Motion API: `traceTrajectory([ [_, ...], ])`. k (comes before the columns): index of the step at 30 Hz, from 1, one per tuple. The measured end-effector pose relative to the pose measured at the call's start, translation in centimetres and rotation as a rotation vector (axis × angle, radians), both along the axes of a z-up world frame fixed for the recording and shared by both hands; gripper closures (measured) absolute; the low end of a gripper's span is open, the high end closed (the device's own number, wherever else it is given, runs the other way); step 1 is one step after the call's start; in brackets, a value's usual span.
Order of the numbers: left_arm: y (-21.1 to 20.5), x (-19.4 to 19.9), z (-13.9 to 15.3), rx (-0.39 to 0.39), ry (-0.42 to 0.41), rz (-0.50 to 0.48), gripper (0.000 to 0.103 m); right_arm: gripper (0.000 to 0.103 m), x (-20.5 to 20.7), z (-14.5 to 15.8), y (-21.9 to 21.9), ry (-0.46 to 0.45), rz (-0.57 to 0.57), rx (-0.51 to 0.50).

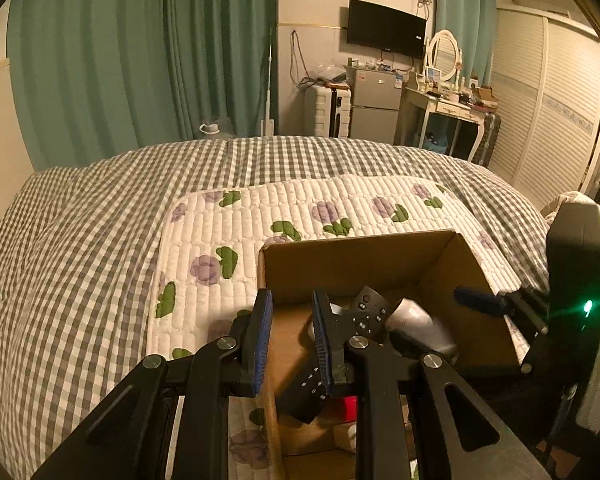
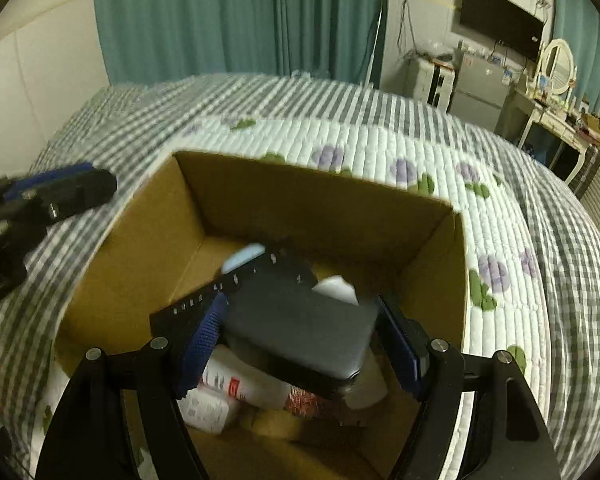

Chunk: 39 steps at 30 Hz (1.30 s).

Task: Organize rigid objects

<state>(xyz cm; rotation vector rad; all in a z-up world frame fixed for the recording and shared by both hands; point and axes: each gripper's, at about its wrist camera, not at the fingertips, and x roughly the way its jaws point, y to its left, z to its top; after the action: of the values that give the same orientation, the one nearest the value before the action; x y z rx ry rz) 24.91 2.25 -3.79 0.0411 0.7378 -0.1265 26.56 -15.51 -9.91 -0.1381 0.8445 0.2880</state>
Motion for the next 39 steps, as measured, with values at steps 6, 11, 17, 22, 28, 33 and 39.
traceTrajectory([
  [6, -0.1, -0.8, 0.6, 0.006, 0.001, 0.001, 0.081, 0.025, -0.2, 1.8, -0.2, -0.03, -0.019, -0.01],
  [11, -0.3, -3.3, 4.3, 0.003, -0.054, 0.002, 0.081, 0.025, -2.2, 5.5, -1.4, -0.072, -0.033, -0.011],
  [17, -0.7, -7.1, 10.1, -0.01, -0.138, -0.008, 0.081, 0.025, -6.3, 12.5, -3.0, -0.15, -0.046, 0.021],
  [22, -1.1, -10.9, 13.7, -0.045, -0.197, -0.026, 0.08, 0.025, -11.2, 19.0, -4.5, -0.259, -0.08, 0.019],
  [28, -1.6, -14.5, 14.4, -0.022, -0.239, -0.012, 0.053, 0.024, -17.1, 22.4, -6.0, -0.386, -0.14, 0.038],
  [33, -0.6, -16.3, 11.9, -0.052, -0.247, 0.027, 0.022, 0.007, -19.2, 20.8, -6.3, -0.409, -0.167, 0.07],
  [39, 0.7, -17.0, 7.7, -0.014, -0.304, 0.1, 0.0, 0.0, -18.7, 14.6, -6.9, -0.363, -0.19, 0.121],
])
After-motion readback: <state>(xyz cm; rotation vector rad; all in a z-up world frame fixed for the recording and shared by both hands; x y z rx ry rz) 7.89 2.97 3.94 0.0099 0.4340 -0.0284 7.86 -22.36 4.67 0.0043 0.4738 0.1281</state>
